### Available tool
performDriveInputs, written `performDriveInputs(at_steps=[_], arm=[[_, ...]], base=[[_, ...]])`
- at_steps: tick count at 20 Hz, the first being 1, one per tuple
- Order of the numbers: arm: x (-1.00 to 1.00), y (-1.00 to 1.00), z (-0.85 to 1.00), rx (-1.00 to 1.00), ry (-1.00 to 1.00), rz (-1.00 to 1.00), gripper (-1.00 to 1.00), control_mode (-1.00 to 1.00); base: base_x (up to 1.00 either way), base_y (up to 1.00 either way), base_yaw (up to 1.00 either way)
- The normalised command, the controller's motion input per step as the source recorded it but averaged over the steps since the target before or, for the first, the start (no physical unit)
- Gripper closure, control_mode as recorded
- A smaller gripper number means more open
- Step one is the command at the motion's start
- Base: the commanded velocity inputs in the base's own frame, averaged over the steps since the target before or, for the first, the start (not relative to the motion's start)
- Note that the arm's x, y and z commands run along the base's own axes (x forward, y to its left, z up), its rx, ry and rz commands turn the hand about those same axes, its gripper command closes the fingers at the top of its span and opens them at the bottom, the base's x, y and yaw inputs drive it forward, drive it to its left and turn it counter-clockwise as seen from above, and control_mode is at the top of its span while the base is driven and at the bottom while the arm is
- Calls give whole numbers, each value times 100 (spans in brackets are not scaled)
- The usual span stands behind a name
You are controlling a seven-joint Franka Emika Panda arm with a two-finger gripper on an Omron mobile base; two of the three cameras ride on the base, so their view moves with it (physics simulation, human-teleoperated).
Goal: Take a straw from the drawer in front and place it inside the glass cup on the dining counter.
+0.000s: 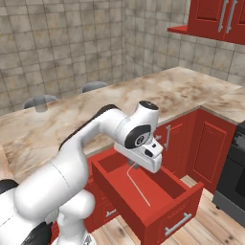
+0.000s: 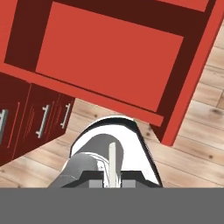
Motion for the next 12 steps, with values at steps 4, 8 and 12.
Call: performDriveInputs(at_steps=[4,8,12], arm=[[-39,1,0,2,0,0,100,-100],[-27,5,0,0,0,0,100,100],[0,0,0,0,0,0,100,100]], base=[[0,0,0],[-10,0,0],[-62,0,0]])
